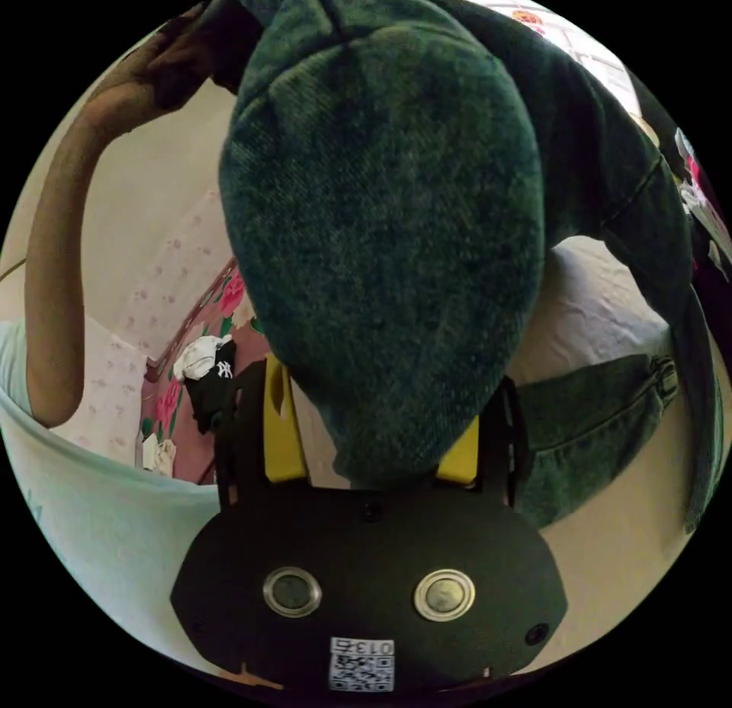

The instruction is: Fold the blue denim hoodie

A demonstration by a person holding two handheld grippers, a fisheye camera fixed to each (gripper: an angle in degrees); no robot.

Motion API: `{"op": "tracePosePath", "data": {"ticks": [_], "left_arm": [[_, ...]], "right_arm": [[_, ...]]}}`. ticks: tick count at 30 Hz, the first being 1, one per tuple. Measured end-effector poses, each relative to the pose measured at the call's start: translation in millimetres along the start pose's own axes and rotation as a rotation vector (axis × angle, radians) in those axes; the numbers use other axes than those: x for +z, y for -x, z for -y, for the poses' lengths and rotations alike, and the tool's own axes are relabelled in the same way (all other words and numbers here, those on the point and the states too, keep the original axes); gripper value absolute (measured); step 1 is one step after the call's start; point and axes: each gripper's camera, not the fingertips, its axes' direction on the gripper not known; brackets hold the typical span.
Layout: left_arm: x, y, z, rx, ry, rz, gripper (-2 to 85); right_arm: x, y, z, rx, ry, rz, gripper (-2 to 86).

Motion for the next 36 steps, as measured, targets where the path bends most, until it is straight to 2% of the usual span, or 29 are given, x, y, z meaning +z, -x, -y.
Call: {"op": "tracePosePath", "data": {"ticks": [6, 9, 12, 14, 19, 22, 26, 30, 33, 36], "left_arm": [[-51.1, -63.4, 13.5, 0.126, -0.081, 0.063, 2.2], [-87.6, -92.8, 26.9, 0.247, -0.131, 0.116, 2.1], [-115.1, -129.4, 43.5, 0.376, -0.157, 0.16, 2.1], [-127.3, -156.8, 52.5, 0.458, -0.185, 0.163, 2.2], [-162.0, -268.3, 70.0, 0.79, -0.302, 0.216, 2.3], [-172.4, -314.7, 77.3, 0.897, -0.306, 0.21, 2.3], [-179.3, -349.2, 87.3, 0.955, -0.289, 0.175, 2.3], [-170.0, -360.9, 110.0, 0.928, -0.229, 0.08, 2.3], [-135.4, -353.6, 125.8, 0.893, -0.155, 0.084, 2.4], [-73.8, -328.6, 144.8, 0.818, -0.019, 0.097, 2.4]], "right_arm": [[-20.1, 9.8, 30.4, 0.058, -0.044, 0.03, 8.6], [-95.0, 21.6, 33.5, -0.011, -0.138, -0.031, 4.2], [-201.1, 60.8, 41.3, -0.148, -0.275, -0.288, 3.5], [-286.1, 104.9, 50.9, -0.255, -0.384, -0.539, 3.1], [-403.5, 190.3, 61.9, -0.391, -0.502, -0.947, 2.8], [-459.5, 240.9, 58.7, -0.451, -0.542, -1.137, 2.8], [-506.2, 299.1, 57.6, -0.517, -0.499, -1.329, 2.8], [-524.0, 320.5, 68.7, -0.515, -0.42, -1.428, 2.7], [-523.0, 301.5, 89.7, -0.463, -0.324, -1.41, 2.7], [-502.6, 240.7, 123.7, -0.39, -0.165, -1.337, 2.6]]}}
